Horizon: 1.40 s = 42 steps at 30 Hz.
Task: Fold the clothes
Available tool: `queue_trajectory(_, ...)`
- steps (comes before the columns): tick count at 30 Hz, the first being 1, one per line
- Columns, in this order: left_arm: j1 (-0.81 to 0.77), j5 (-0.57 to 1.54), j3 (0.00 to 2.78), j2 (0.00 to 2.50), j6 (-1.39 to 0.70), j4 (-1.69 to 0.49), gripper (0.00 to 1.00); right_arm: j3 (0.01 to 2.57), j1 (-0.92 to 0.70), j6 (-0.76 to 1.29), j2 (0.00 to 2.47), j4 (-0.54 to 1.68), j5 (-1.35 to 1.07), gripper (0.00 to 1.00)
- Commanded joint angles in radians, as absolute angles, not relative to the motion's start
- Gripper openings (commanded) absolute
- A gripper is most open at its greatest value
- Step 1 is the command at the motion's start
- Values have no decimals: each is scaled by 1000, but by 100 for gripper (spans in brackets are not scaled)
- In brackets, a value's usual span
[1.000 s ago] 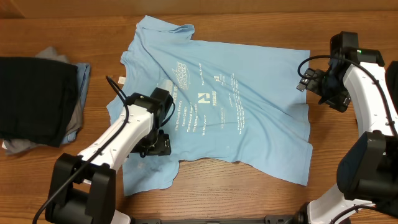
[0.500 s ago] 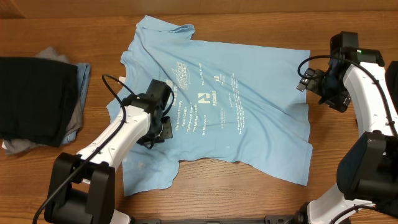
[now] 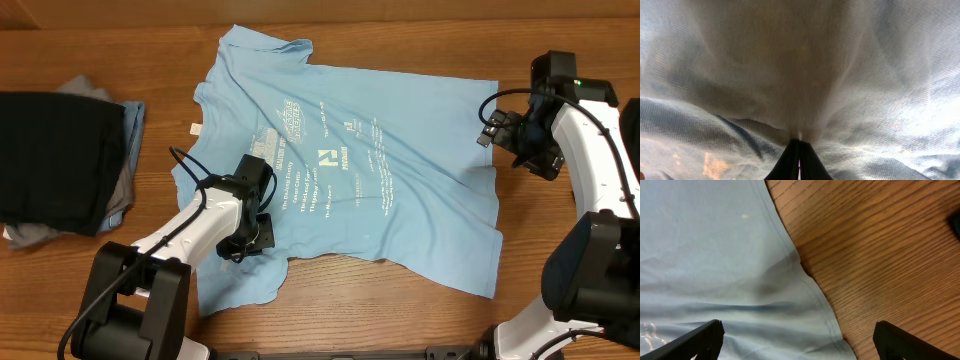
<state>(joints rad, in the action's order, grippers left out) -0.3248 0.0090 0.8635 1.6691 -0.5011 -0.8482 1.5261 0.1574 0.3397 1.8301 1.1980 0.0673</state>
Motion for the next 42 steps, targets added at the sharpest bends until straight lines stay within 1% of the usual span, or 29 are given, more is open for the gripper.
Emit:
queue_trajectory(1,-319,12,836,1674,-494,-892,8,1543,159,340,1822,1197,77,100)
queue_trajectory(5,-303,17,836,1674,-493,-944,8,1543,159,340,1822,1197,77,100)
queue_trajectory(8,-273,80,836,1674,-491,-962,5,1543,159,340,1822,1197,77,100)
queue_trajectory(10,-243,130,836,1674,-458,-991,4,1543,159,340,1822,1197,77,100)
queue_trajectory(14,-172,141,836,1673,-437,-1018,4,1543,159,340,1822,1197,77,100)
queue_trajectory(16,-134,199,848,1673,-419,-1018,4,1543,159,340,1822,1197,77,100)
queue_trajectory(20,-91,345,908,1673,-339,-1046,4,1543,159,340,1822,1197,77,100)
queue_trajectory(24,-79,359,1008,1673,-307,-1090,4,1543,159,340,1822,1197,77,100)
queue_trajectory(26,-79,359,1036,1673,-312,-1058,4,1543,159,340,1822,1197,77,100)
queue_trajectory(31,-80,299,1015,1680,-393,-864,4,1543,159,340,1822,1197,77,100)
queue_trajectory(42,-80,223,863,1737,-397,-691,4,1543,159,340,1822,1197,77,100)
